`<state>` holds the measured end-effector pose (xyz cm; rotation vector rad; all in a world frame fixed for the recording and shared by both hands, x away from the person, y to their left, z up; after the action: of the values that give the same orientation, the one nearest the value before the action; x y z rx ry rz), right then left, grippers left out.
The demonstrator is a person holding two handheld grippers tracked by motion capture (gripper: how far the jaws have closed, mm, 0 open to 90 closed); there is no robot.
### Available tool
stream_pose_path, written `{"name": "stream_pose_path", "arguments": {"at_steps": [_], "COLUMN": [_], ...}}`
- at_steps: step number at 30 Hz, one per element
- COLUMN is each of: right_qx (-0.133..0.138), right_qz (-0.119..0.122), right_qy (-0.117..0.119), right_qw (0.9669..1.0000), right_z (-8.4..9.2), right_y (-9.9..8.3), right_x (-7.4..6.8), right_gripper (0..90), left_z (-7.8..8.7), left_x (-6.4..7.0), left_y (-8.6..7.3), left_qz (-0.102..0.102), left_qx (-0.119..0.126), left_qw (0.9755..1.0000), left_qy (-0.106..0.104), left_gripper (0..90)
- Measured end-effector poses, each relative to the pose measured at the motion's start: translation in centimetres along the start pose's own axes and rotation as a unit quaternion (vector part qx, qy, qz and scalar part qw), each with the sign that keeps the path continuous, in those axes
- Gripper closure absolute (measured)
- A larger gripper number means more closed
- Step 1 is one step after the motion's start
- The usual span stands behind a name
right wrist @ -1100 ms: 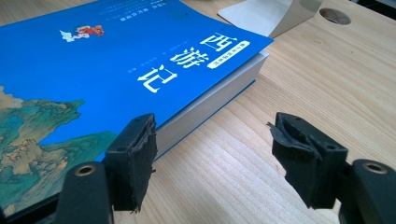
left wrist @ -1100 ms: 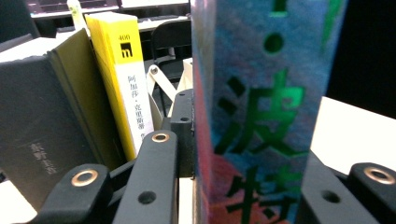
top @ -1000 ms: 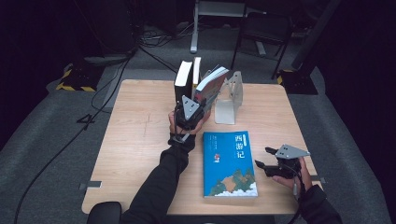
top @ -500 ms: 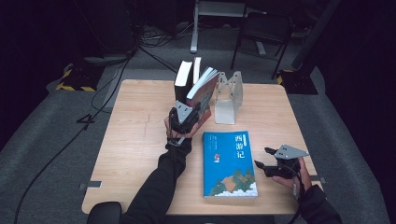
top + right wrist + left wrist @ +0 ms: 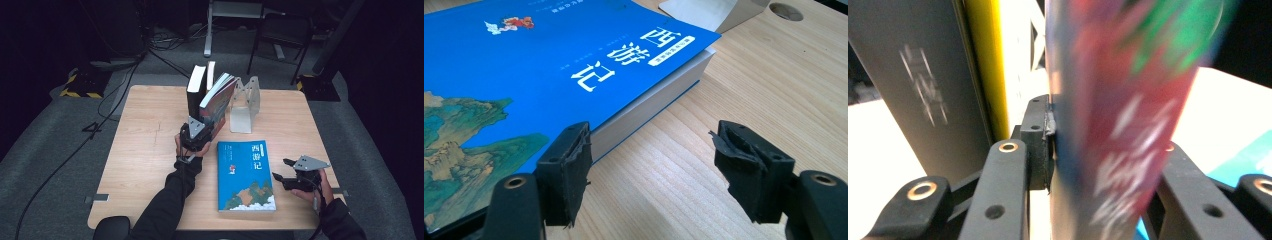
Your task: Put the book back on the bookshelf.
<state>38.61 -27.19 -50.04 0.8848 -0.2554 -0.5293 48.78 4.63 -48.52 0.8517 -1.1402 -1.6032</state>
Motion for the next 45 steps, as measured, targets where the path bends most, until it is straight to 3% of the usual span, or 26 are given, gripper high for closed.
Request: {"name": "stream_pose_path", "arguments": {"at_steps": [3,10,19,31,39,45], "right_qx": [-0.004,-0.005,-0.007,-0.011,-0.011,-0.013], "right_qz": [0.001,0.003,0.003,0.003,0.002,0.001], "right_qy": [0.001,0.001,0.003,0.006,0.005,0.008], "right_qw": [1.0,1.0,1.0,0.9999,0.9999,0.9999], "right_z": [-0.1,-0.3,-0.3,-0.5,-0.5,-0.4], "right_y": [0.0,0.0,-0.1,-0.2,-0.2,-0.3], "right_x": [0.0,-0.1,-0.1,0.0,0.0,-0.1], "right_gripper": [31.4,31.5,31.5,31.6,31.5,32.0], "left_z": [-0.1,-0.9,-3.3,-5.1,-4.7,-3.1], "left_x": [0.2,0.7,2.1,1.2,1.2,1.2], "left_y": [-0.8,-0.5,0.5,1.2,1.0,-0.1], "left_qz": [-0.002,-0.001,0.036,0.052,0.033,0.01], "left_qx": [-0.012,-0.008,-0.017,-0.024,-0.032,-0.05], "left_qw": [0.9999,0.9997,0.9978,0.9964,0.998,0.9983], "left_qy": [0.009,0.021,0.053,0.062,0.043,0.028], "left_gripper": [69.7,73.6,73.7,72.6,62.6,59.1]}}
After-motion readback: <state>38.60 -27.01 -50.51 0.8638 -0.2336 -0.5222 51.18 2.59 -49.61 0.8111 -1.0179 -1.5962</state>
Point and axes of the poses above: each handheld gripper's, and its own axes: z roughly backward along the jaws, y roughly out of its top, x roughly to its right, the point moved 5 cm from there along -z, roughly forward along the jaws, and after that the axes turned 13 degrees about y, right-handed, at the moved point
